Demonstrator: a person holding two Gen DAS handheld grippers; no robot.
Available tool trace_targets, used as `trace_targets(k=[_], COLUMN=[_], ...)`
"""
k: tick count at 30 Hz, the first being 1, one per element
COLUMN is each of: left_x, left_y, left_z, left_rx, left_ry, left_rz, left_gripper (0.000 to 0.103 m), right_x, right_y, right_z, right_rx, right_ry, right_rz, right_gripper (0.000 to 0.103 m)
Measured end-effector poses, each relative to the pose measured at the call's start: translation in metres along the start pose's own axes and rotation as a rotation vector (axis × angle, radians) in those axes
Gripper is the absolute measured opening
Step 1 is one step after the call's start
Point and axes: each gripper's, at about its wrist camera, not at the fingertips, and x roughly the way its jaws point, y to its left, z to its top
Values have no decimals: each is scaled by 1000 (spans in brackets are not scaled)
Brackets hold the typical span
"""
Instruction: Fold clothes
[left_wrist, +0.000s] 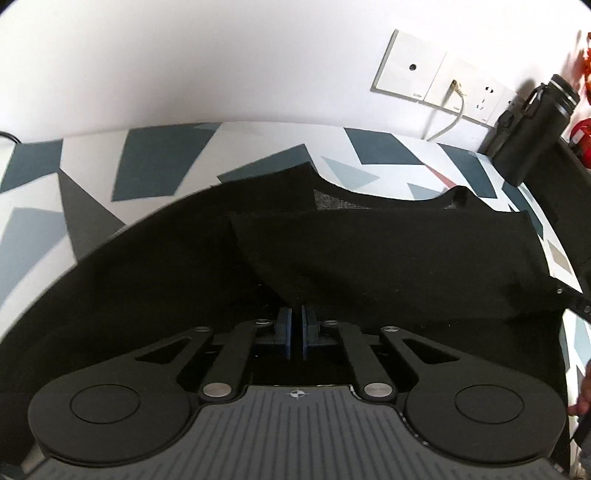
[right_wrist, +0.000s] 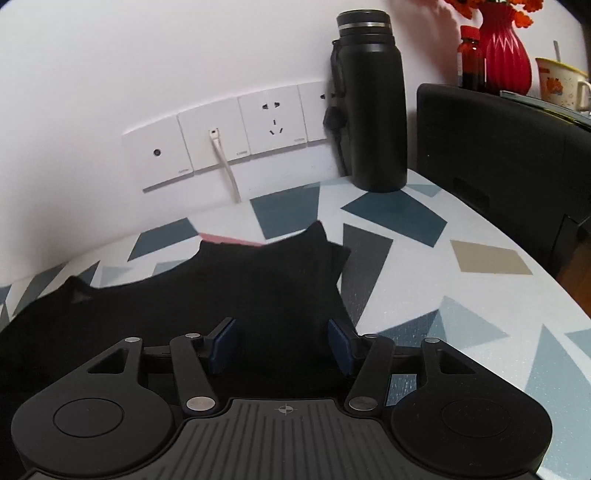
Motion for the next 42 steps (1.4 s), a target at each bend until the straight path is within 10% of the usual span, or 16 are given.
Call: trace_targets(k=[8, 14, 35, 42], left_x=[6, -31, -148, -141], left_y=[16, 18, 148, 213], left_z=[-15, -40, -190, -195], left_rx=[-2, -30, -567, -797], left_ry=[48, -21, -184, -255], left_rz=[71, 90, 347, 216], left_gripper=[14, 72, 87, 87], right_x=[8, -9, -29, -36], right_y=[6, 23, 163, 174], right_z=[-9, -3, -60, -64], right_rx=[-6, -46, -306, -266], right_ry=[48, -2, 230, 273], right_rz=[-13, 9, 158, 148], right_gripper=[52, 66, 94, 94])
